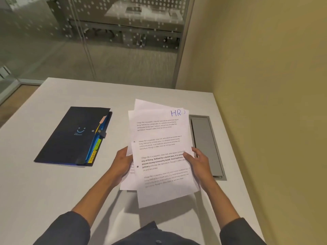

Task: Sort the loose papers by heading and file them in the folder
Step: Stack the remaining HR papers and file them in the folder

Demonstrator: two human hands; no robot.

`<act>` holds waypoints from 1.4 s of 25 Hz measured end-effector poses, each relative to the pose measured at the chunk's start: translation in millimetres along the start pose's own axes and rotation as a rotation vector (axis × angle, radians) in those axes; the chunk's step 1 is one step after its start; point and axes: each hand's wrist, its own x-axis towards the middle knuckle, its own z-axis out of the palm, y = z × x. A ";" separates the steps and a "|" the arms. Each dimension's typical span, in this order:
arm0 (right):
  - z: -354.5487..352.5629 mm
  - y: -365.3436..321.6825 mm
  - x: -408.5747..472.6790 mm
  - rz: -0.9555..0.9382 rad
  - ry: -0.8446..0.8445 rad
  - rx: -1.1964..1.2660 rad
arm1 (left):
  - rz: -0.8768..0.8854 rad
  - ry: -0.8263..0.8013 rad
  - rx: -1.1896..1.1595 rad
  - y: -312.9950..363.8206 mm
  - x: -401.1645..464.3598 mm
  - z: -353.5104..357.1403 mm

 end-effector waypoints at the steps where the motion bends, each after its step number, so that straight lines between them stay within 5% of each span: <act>1: 4.1 2.0 0.0 -0.004 -0.010 0.017 | 0.013 -0.005 0.001 1.0 -2.4 3.1; 10: 26.3 -4.0 -5.3 -0.096 0.095 0.067 | 0.018 0.044 -0.009 12.1 -6.3 8.1; 21: 28.3 -32.9 -2.4 -0.246 -0.086 -0.105 | 0.083 -0.018 0.127 23.4 9.5 -11.2; 35: 43.4 -18.0 -4.2 -0.317 0.071 -0.050 | 0.125 0.140 0.102 18.8 20.3 4.5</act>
